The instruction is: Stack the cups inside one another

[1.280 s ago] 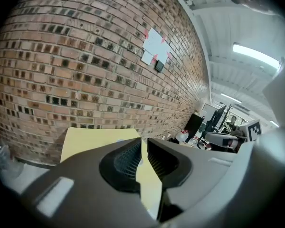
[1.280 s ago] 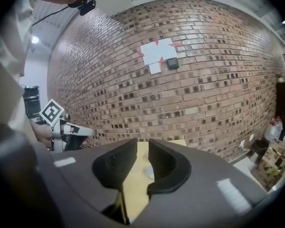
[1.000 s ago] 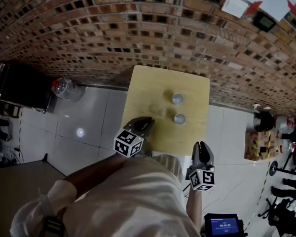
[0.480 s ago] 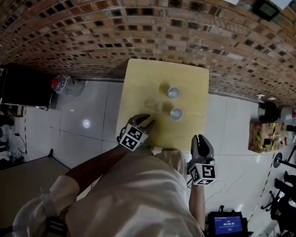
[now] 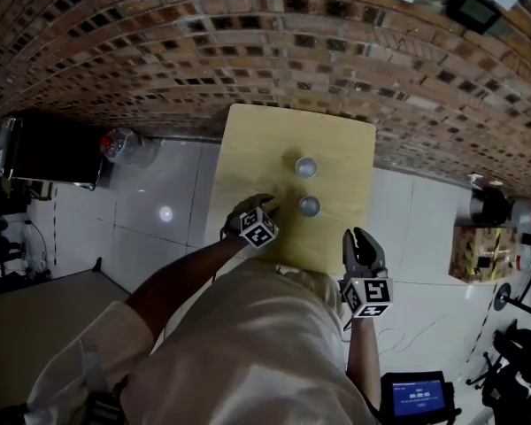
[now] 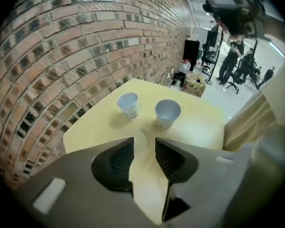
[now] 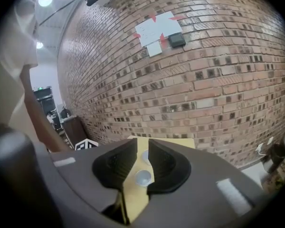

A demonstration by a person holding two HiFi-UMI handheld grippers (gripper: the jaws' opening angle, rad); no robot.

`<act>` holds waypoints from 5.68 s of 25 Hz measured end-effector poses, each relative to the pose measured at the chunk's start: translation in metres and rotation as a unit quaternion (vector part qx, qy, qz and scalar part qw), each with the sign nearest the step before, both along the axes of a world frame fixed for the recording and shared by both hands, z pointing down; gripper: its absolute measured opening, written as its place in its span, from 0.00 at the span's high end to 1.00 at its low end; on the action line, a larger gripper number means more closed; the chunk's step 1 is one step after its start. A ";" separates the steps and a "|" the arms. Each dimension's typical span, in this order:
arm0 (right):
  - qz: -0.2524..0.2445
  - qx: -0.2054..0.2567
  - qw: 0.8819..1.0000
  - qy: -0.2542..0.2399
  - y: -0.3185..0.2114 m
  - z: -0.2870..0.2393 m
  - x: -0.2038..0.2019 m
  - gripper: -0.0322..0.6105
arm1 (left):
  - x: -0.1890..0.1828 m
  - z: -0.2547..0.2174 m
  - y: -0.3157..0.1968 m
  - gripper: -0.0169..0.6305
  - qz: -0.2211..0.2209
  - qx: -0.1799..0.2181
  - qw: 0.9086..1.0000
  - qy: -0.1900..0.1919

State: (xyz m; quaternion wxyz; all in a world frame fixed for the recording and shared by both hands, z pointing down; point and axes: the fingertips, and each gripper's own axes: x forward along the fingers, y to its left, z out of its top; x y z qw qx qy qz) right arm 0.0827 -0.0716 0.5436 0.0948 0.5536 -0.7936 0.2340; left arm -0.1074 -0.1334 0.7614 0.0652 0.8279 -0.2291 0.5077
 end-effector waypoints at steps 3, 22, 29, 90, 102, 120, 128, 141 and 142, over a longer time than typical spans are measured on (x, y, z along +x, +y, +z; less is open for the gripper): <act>-0.007 -0.005 1.000 -0.002 -0.008 0.004 -0.001 0.84 | -0.005 0.026 0.002 0.73 0.038 0.007 0.998 -0.055; -0.008 -0.032 0.999 0.013 0.000 0.015 0.003 0.84 | -0.005 0.066 -0.004 0.92 0.101 0.029 0.984 -0.144; 0.002 -0.028 1.000 0.014 0.005 0.012 0.005 0.84 | -0.006 0.052 -0.008 0.93 0.100 0.037 0.985 -0.132; 0.096 -0.022 0.995 -0.005 0.068 0.019 0.067 0.84 | 0.114 0.024 0.047 0.92 0.256 0.040 0.959 -0.112; 0.103 -0.025 0.994 -0.008 0.068 0.021 0.073 0.84 | 0.117 0.028 0.054 0.79 0.266 0.015 0.958 -0.103; 0.085 -0.035 0.996 -0.011 0.061 0.029 0.064 0.84 | 0.097 0.010 0.053 0.70 0.164 0.020 0.985 -0.054; 0.034 -0.034 0.999 -0.012 0.040 0.030 0.048 0.84 | 0.061 -0.050 0.043 0.72 -0.002 0.015 0.998 0.054; -0.083 -0.012 0.996 -0.007 -0.001 0.025 0.013 0.84 | 0.029 -0.144 0.012 0.72 -0.222 0.042 0.953 0.201; -0.091 -0.011 0.996 -0.006 -0.003 0.025 0.011 0.84 | 0.028 -0.149 0.013 0.72 -0.232 0.044 0.949 0.209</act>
